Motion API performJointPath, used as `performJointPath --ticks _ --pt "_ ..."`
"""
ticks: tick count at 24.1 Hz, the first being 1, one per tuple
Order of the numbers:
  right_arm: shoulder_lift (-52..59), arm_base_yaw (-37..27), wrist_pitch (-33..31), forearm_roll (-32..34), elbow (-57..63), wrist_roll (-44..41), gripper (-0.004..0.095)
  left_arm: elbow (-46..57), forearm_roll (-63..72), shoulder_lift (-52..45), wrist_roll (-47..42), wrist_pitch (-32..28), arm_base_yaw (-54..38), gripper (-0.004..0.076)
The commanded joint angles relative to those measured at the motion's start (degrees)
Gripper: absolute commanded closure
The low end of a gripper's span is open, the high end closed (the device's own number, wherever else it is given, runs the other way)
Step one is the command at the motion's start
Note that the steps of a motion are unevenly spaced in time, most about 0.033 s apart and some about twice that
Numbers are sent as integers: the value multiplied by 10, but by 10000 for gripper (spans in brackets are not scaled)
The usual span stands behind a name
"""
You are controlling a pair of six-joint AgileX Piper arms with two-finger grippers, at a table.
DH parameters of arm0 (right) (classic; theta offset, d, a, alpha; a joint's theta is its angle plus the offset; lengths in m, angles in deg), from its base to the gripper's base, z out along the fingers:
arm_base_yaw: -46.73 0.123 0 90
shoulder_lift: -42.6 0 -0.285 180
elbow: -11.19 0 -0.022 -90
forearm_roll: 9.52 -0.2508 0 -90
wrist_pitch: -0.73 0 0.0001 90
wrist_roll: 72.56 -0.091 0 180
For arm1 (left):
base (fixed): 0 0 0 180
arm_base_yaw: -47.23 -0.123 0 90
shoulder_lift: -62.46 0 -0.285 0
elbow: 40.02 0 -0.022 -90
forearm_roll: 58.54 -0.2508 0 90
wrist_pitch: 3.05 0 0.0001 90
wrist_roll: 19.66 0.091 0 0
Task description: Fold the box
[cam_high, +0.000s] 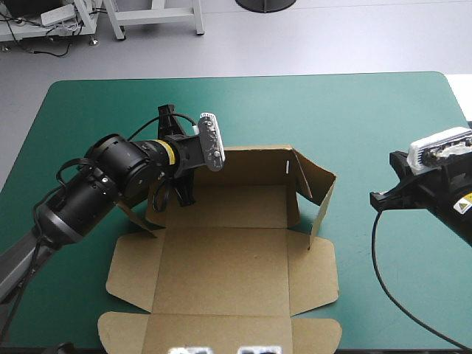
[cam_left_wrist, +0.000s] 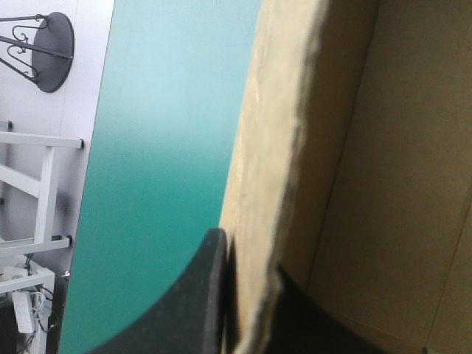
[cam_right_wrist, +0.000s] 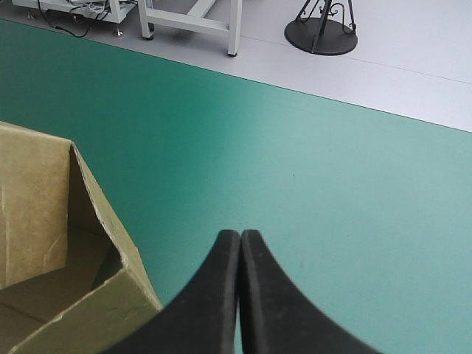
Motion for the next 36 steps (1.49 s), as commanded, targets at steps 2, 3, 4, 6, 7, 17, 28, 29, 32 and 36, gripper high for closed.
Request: performJointPath --ticks 2,3,4,6,7,17,28,29,32,36 --pt "-23 1 27 -7 -20 6 928 7 -104 -8 -89 -56 53 715" --pt "-31 1 19 -13 -20 13 928 14 -130 -6 -110 -58 67 715" --pt "-39 1 7 -20 -20 25 928 25 -163 -3 -139 -65 79 715" --pt "-58 1 -7 -41 -20 48 928 42 -208 1 -177 -70 96 715" --pt "-65 1 -7 -48 -20 53 928 51 -225 3 -192 -71 101 715" --pt "-182 1 -22 -59 -105 78 928 131 -317 5 -273 -134 100 715" --pt "-424 1 -212 -154 -298 92 933 133 -337 5 -286 -156 100 715" --pt "-433 1 -215 -157 -300 94 933 133 -340 5 -286 -156 100 715" --pt "-437 1 -217 -161 -300 101 933 133 -351 19 -286 -160 92 715" --pt "-437 1 -231 -163 -300 101 933 133 -372 46 -285 -188 83 715"
